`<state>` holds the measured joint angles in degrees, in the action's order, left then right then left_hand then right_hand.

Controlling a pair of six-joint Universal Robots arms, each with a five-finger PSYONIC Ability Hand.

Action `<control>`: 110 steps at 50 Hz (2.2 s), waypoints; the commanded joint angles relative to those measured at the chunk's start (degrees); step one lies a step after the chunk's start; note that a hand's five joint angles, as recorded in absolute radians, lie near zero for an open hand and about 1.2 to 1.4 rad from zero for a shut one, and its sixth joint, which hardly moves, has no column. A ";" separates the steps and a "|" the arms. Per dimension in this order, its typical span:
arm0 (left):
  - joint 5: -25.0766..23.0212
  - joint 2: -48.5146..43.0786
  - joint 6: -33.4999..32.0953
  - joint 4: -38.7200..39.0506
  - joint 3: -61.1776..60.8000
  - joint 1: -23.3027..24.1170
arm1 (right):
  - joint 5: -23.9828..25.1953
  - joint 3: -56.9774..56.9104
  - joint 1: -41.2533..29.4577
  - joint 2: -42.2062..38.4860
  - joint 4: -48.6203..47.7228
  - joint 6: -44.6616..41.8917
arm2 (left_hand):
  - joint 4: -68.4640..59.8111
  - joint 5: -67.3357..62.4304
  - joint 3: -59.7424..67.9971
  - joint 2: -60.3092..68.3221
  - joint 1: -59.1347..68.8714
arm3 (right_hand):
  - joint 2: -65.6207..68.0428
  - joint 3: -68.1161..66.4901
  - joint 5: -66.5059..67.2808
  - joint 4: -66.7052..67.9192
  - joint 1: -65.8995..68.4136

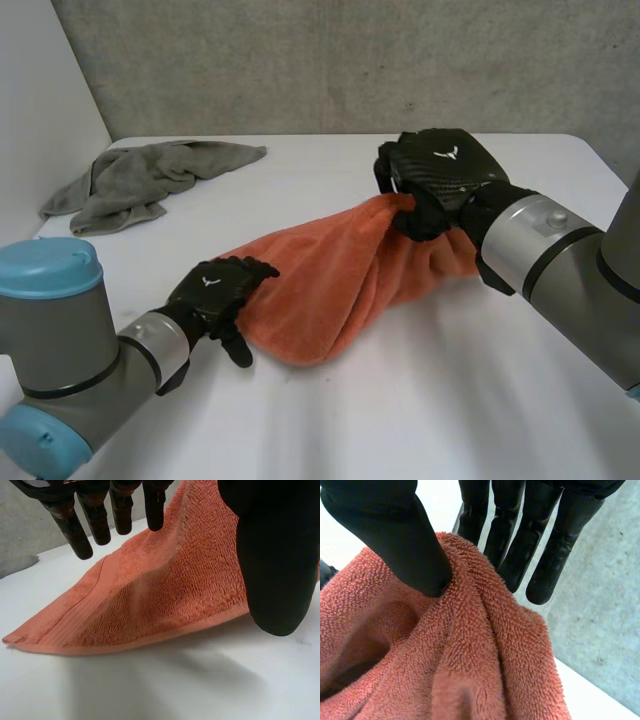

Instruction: Fold the laundry.

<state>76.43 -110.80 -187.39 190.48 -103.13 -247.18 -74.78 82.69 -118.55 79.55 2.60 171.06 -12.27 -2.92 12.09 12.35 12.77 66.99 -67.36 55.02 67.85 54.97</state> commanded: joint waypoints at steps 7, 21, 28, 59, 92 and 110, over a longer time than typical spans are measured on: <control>0.21 -8.55 0.10 1.39 7.94 3.28 | -0.37 -3.32 -2.30 3.42 3.11 2.61 | 2.06 2.71 -1.87 -2.13 -2.56 | 13.01 -12.64 14.98 12.15 25.03; 6.72 -3.30 0.10 0.95 10.41 4.60 | -0.81 -3.93 -1.16 4.39 7.94 0.07 | -67.73 -67.08 67.91 67.65 67.23 | 13.01 -12.64 14.98 12.15 25.03; 6.37 18.67 0.01 -0.63 3.99 5.56 | -1.33 -8.15 5.26 3.77 9.26 -8.63 | -67.73 -67.08 67.91 67.65 67.23 | 13.01 -12.64 14.98 12.15 25.03; 7.16 11.66 3.26 -3.62 4.08 6.27 | -3.70 -43.40 0.69 -34.38 14.54 -11.71 | -67.73 -67.08 67.91 67.65 67.23 | -56.99 57.36 -55.02 -57.85 -44.97; 6.81 12.01 3.17 -3.53 4.78 2.66 | 0.87 0.99 6.76 -19.86 4.96 8.15 | -67.73 -67.08 67.91 67.65 67.23 | -36.21 36.58 -34.24 -37.07 -24.19; 6.81 11.83 3.18 -3.18 4.52 2.49 | -1.59 -13.95 0.87 -34.19 4.34 8.41 | -67.73 -67.08 67.91 67.65 67.23 | -37.39 37.76 -35.42 -38.25 -25.37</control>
<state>83.23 -98.83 -184.17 187.05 -98.63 -244.62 -75.46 72.49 -116.21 48.05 6.74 179.49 -68.78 -55.35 68.14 68.57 66.20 26.10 -26.33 15.72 26.54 22.39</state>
